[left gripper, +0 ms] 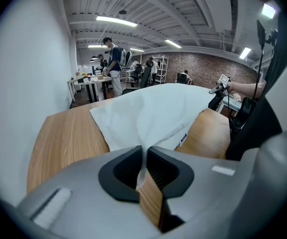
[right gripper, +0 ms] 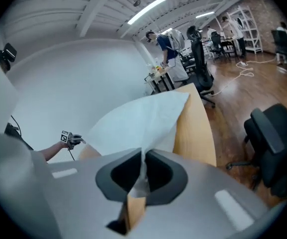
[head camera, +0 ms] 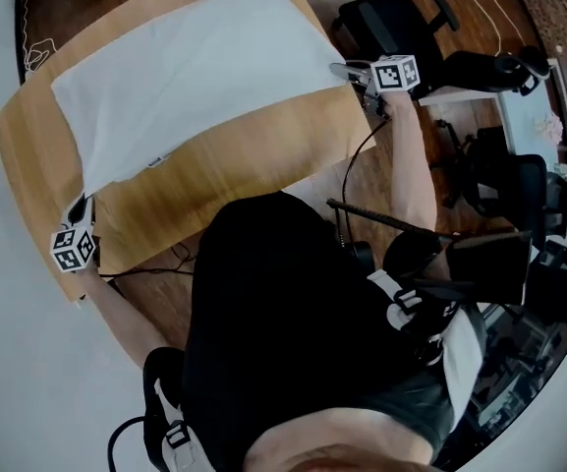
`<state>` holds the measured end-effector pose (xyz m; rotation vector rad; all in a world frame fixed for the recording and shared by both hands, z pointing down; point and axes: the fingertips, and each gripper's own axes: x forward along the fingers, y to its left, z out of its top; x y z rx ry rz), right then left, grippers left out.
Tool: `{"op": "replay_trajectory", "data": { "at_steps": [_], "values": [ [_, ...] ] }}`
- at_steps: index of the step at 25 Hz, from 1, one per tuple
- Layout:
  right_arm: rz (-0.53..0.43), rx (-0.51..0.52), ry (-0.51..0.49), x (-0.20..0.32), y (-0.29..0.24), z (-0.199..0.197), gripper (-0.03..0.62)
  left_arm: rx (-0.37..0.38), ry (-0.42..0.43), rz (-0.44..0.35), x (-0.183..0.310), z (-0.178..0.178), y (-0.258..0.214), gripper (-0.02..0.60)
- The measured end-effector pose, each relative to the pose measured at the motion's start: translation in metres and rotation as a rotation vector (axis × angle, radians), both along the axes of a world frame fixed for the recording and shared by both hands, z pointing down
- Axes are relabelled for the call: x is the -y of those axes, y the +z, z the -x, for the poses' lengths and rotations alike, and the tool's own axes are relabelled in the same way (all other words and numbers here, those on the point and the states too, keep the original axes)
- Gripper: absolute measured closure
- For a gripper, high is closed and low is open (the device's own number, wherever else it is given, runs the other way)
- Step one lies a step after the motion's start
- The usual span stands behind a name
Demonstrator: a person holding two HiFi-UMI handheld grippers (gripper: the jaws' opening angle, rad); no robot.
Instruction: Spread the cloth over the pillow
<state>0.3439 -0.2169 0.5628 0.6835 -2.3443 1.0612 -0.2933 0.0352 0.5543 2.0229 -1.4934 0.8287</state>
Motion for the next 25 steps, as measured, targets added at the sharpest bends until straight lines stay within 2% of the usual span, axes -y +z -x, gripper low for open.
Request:
{"op": "replay_trajectory", "data": {
  "at_steps": [2,5,6,7,8,10,11,12,15,16,19,21,22,25],
  "values": [
    [-0.102,0.030,-0.018,0.013,-0.060,0.006,0.587,-0.007,0.015,-0.049,0.012,0.005,-0.029,0.548],
    [-0.313,0.144,-0.016,0.024,-0.166,0.007,0.588,0.022,0.028,-0.172,0.020,0.002,-0.094,0.555],
    [-0.322,0.159,0.002,0.020,-0.172,0.002,0.588,0.027,0.027,-0.180,0.013,-0.004,-0.101,0.557],
    [-0.270,0.152,0.032,0.013,-0.152,-0.005,0.588,0.016,0.028,-0.153,0.001,-0.010,-0.090,0.558],
    [-0.173,0.128,0.070,0.004,-0.112,-0.014,0.588,-0.011,0.035,-0.093,-0.013,-0.018,-0.063,0.560],
    [0.045,0.058,0.142,-0.014,-0.020,-0.030,0.589,-0.058,0.069,0.076,-0.038,-0.034,0.010,0.561],
    [0.118,0.027,0.167,-0.020,0.014,-0.035,0.589,-0.058,0.087,0.139,-0.045,-0.039,0.032,0.563],
    [0.158,0.010,0.187,-0.025,0.034,-0.039,0.589,-0.051,0.097,0.154,-0.046,-0.043,0.031,0.565],
    [0.156,0.034,0.234,-0.032,0.042,-0.046,0.589,-0.025,0.056,0.018,-0.025,-0.037,-0.029,0.566],
    [0.132,0.056,0.248,-0.032,0.035,-0.048,0.589,-0.026,0.048,0.020,-0.027,-0.036,-0.027,0.566],
    [0.058,0.119,0.278,-0.035,0.012,-0.053,0.589,-0.037,0.086,0.198,-0.055,-0.041,0.047,0.566],
    [0.039,0.122,0.277,-0.039,0.009,-0.056,0.589,-0.011,0.100,0.260,-0.063,-0.041,0.066,0.566],
    [0.049,0.099,0.264,-0.044,0.017,-0.057,0.589,0.000,0.103,0.271,-0.064,-0.042,0.070,0.566],
    [0.135,-0.060,0.171,-0.068,0.068,-0.056,0.589,0.024,0.131,0.334,-0.068,-0.046,0.091,0.565]
  ]
}}
